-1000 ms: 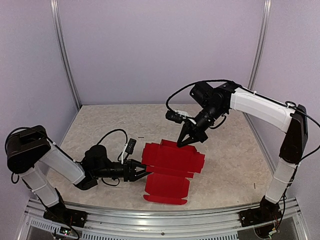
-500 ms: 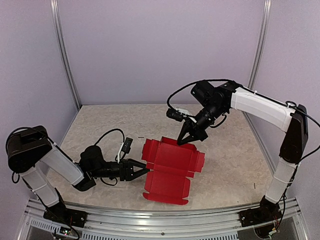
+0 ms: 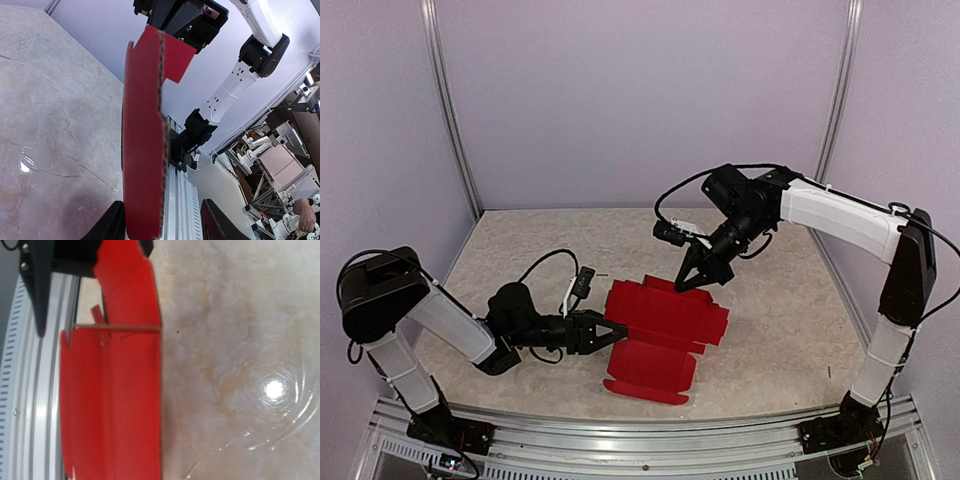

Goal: Fold the paper box

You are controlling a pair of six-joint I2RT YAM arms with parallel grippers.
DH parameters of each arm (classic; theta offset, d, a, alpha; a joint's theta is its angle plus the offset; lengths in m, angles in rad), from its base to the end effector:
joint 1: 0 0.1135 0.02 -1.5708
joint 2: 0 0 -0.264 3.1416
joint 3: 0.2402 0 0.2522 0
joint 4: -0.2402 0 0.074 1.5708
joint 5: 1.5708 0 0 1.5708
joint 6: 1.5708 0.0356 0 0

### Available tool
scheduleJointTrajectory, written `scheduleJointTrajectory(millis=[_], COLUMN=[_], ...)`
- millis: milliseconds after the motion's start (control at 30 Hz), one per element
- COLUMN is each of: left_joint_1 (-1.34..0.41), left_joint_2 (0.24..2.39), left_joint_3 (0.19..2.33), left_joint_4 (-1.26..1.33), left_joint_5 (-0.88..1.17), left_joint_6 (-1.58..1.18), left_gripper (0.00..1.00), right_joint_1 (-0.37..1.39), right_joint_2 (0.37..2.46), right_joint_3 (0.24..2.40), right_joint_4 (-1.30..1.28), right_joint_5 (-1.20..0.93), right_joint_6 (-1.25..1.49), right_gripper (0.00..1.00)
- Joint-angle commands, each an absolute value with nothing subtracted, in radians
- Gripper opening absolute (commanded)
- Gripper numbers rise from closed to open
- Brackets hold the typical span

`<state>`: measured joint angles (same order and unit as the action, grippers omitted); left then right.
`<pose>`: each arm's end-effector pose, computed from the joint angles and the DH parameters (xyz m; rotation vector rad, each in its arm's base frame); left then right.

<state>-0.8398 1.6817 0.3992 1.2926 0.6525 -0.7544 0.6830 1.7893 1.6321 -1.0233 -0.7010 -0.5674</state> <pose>0.1699 -0.2219 0.1591 0.6765 1.7337 -1.6888 0.2702 0.2495 0.2985 -1.6926 2.0205 0.9895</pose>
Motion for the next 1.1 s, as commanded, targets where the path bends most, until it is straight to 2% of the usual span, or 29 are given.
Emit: scheduleJointTrajectory(millis=[0, 100, 233, 467, 667, 767, 867, 1067], left_joint_1=[-0.856, -0.855, -0.856, -0.854, -0.804, -0.796, -0.793, -0.795], left_joint_2=[1.722, 1.743, 1.715, 1.471, 1.357, 1.387, 1.44, 1.549], left_joint_3=[0.449, 0.446, 0.381, 0.251, 0.264, 0.293, 0.324, 0.371], left_joint_4=[1.268, 1.276, 1.286, 1.066, 0.812, 0.811, 0.839, 0.945], left_joint_5=[0.667, 0.658, 0.594, 0.462, 0.344, 0.342, 0.379, 0.44], left_joint_6=[-0.735, -0.736, -0.715, -0.597, -0.563, -0.562, -0.569, -0.602], left_gripper=[0.5, 0.5, 0.55, 0.59, 0.52, 0.48, 0.4, 0.43], right_joint_1=[0.678, 0.678, 0.678, 0.678, 0.678, 0.678, 0.678, 0.678], right_joint_2=[1.77, 1.761, 1.749, 1.731, 1.735, 1.742, 1.747, 1.752], right_joint_3=[1.622, 1.614, 1.603, 1.594, 1.595, 1.605, 1.613, 1.614], right_joint_4=[-1.0, -0.997, -0.997, -1.003, -1.008, -1.015, -1.021, -1.023], right_joint_5=[-0.702, -0.702, -0.696, -0.692, -0.712, -0.723, -0.73, -0.73], right_joint_6=[-0.551, -0.554, -0.56, -0.57, -0.576, -0.577, -0.575, -0.571], right_gripper=[0.0, 0.0, 0.0, 0.0, 0.0, 0.0, 0.0, 0.0])
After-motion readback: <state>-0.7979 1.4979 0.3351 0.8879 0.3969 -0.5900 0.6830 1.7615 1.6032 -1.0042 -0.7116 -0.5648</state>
